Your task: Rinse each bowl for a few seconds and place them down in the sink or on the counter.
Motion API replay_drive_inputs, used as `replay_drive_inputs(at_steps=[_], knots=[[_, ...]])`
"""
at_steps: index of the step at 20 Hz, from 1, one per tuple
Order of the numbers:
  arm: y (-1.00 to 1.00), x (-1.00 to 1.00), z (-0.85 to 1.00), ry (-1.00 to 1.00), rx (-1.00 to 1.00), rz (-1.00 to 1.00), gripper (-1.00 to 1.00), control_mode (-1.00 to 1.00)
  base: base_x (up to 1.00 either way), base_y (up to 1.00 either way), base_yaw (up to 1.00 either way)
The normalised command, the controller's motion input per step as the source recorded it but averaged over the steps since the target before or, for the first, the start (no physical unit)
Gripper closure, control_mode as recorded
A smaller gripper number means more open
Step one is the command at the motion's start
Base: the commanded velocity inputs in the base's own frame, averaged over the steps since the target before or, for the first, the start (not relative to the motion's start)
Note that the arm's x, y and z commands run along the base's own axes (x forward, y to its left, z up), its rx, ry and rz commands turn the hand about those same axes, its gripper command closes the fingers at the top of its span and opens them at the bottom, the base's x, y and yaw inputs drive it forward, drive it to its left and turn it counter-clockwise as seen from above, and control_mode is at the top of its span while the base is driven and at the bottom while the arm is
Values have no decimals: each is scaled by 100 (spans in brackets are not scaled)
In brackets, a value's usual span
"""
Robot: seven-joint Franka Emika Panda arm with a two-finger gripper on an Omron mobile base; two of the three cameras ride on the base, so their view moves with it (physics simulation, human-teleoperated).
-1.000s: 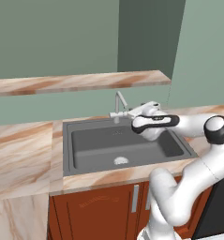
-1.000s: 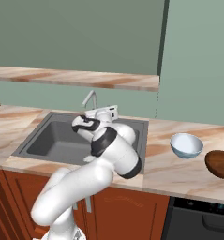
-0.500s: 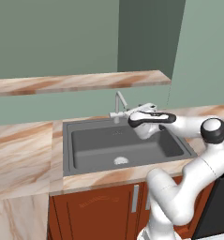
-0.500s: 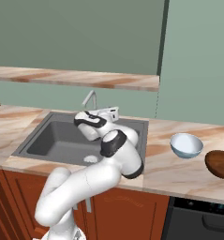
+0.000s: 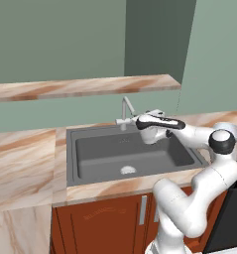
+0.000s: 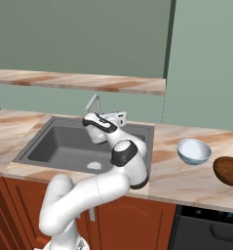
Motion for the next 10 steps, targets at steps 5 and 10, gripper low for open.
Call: replay_drive_inputs(at_steps=[5,10], knots=[[-6,35,-14,0,2,0,-100,-100,0,0,0],[0,35,-14,0,1,0,-100,-100,0,0,0]])
